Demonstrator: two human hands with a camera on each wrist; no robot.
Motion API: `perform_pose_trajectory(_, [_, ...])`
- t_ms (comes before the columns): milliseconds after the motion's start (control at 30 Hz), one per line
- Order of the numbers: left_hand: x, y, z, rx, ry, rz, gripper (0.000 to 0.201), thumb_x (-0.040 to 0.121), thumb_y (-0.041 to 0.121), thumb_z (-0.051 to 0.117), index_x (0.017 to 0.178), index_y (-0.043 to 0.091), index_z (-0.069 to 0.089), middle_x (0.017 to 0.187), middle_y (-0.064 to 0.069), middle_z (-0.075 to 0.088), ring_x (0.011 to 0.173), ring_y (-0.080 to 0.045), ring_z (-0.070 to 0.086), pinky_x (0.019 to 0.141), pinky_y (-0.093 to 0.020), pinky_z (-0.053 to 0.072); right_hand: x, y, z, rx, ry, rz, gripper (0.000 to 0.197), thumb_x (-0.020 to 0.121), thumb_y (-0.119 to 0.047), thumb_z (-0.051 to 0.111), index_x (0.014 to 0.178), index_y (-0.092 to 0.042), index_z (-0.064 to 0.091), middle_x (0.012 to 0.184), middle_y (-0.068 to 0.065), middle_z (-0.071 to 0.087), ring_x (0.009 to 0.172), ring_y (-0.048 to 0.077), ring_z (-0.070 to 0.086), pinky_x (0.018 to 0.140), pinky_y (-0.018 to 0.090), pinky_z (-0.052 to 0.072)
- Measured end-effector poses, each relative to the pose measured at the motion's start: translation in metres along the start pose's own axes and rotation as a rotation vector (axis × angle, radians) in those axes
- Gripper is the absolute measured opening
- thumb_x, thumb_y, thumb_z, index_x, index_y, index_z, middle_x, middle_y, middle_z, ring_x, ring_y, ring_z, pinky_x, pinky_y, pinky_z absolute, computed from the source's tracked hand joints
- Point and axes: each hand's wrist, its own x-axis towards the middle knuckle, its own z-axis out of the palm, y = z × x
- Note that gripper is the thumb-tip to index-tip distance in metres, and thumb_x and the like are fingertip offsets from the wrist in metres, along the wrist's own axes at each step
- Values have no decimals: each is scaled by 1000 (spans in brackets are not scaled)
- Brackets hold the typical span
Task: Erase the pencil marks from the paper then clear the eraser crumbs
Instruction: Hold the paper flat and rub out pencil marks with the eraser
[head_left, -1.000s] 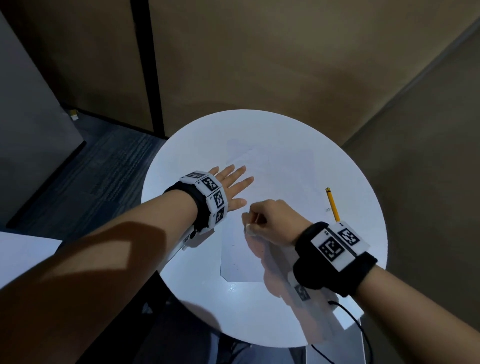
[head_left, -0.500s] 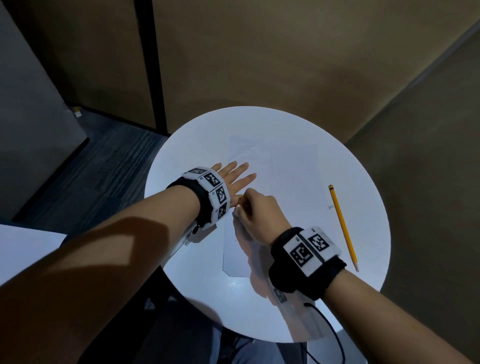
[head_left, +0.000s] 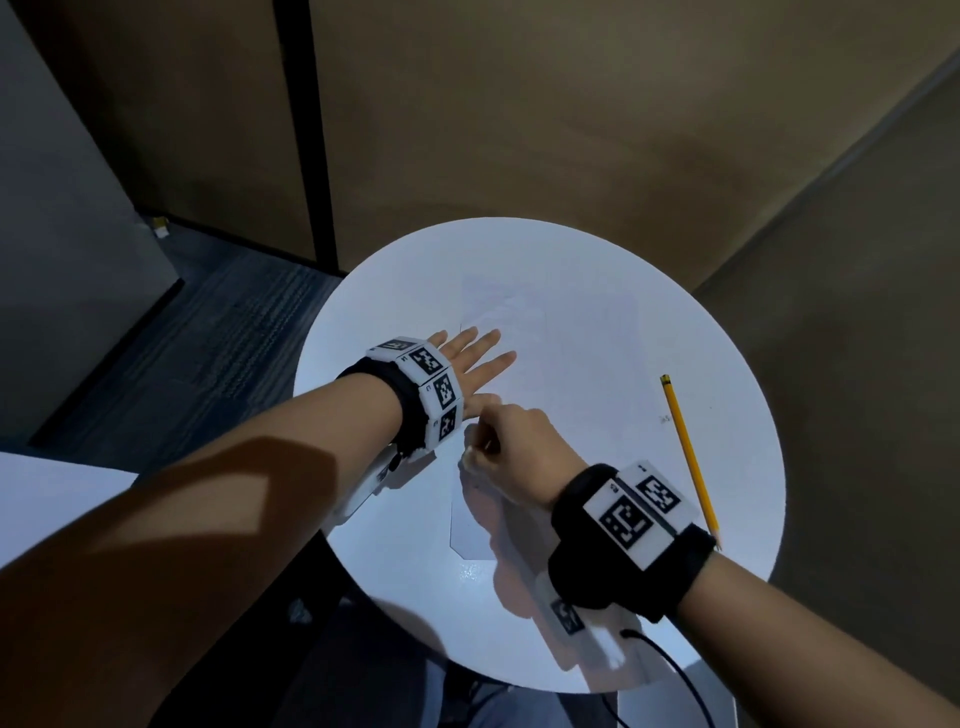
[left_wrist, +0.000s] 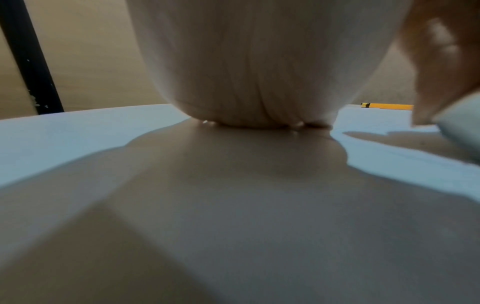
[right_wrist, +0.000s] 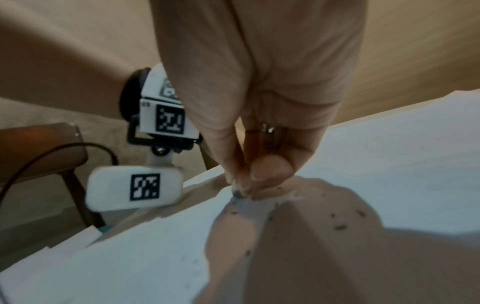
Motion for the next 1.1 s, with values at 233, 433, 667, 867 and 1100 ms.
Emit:
perform_pose_trajectory(233, [-3,1,-3,13,1,16,64,102,34,29,149,29,-15,157,-1,-22,145,-22,-13,116,-39,-6,5,1,8,8,101,24,16,92,-14,48,103,-4,53,101,14,62,91,27,55,66,27,33])
perform_pose_trajectory(433, [1,-3,1,13,-5,16,71,100,37,36,149,30,-16,156,0,-24,145,-22,-15,115,-39,-7,10,-3,5,10,152,26,18,94,-16,47,104,-3,52,102,16,61,95,30,55,66,26,30])
perform_pose_trajectory(667, [4,-2,3,-3,-1,3,66,101,42,29,149,31,-15,156,0,-22,145,-21,-14,115,-39,-7,4,-3,13,37,132,17,21,94,-16,46,109,-3,51,104,15,60,99,30,54,69,27,33])
perform_pose_trajectory(867, [1,1,-4,-77,-34,1,59,101,47,20,149,31,-11,157,2,-21,145,-19,-14,115,-38,-8,-1,-3,19,-13,36,12,30,93,-17,48,118,0,46,103,16,61,91,28,53,68,26,31])
perform_pose_trajectory(1100, [-2,2,-3,-17,1,-2,60,102,42,22,150,30,-12,157,0,-20,146,-21,-12,116,-38,-5,-1,-2,6,32,66,2,9,91,-13,50,96,-7,52,96,12,62,90,27,55,71,30,40])
